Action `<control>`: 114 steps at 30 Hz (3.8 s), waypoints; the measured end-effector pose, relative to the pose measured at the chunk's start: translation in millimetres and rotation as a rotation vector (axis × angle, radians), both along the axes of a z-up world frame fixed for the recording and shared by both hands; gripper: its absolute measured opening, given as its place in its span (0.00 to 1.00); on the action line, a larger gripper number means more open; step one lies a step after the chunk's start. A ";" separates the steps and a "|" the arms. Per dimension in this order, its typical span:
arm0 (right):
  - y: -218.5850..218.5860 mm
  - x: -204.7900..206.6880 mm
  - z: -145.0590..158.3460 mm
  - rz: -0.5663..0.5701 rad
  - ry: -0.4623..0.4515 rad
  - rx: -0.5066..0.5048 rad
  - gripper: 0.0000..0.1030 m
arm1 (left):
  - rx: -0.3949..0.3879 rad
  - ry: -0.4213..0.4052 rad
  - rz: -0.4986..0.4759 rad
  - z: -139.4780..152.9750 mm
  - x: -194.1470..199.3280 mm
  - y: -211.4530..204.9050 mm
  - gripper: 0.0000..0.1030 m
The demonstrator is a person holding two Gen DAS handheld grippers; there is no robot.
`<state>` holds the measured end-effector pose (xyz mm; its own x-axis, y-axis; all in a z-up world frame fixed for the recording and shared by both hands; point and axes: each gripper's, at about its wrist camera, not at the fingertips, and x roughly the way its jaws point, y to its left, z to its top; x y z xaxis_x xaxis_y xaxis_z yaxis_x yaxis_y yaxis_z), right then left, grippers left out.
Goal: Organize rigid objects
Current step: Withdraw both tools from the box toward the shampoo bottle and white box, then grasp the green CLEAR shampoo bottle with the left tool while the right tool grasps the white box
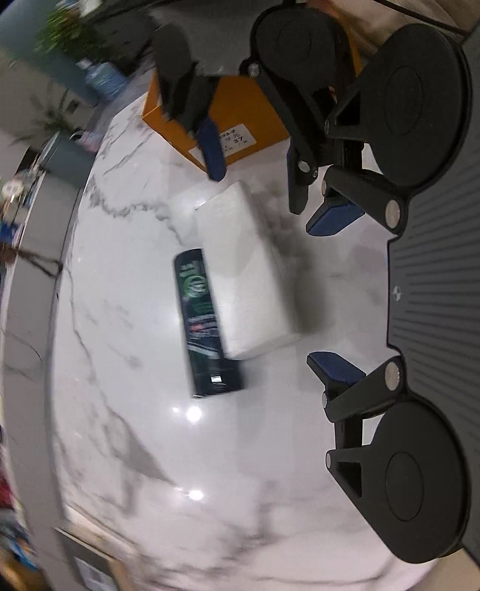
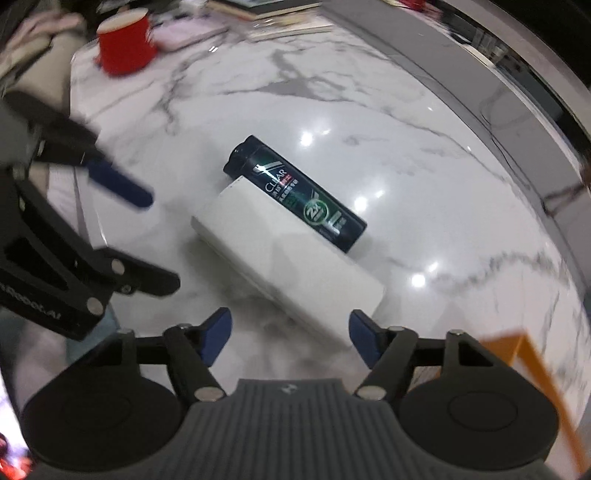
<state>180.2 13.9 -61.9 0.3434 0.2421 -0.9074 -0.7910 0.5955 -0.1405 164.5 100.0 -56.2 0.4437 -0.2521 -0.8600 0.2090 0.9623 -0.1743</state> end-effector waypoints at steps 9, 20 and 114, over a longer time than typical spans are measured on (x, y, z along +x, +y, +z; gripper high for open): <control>7.4 41.3 -4.1 0.006 0.047 -0.007 0.68 | 0.210 -0.136 -0.285 14.3 45.1 -8.4 0.82; 3.9 85.1 -16.6 -0.173 0.108 0.107 0.37 | 0.153 -0.065 -0.343 -10.5 94.3 -5.2 0.73; -5.0 -8.3 -47.6 -0.620 0.091 0.375 0.86 | 0.171 0.022 0.041 -38.4 -19.6 22.4 0.54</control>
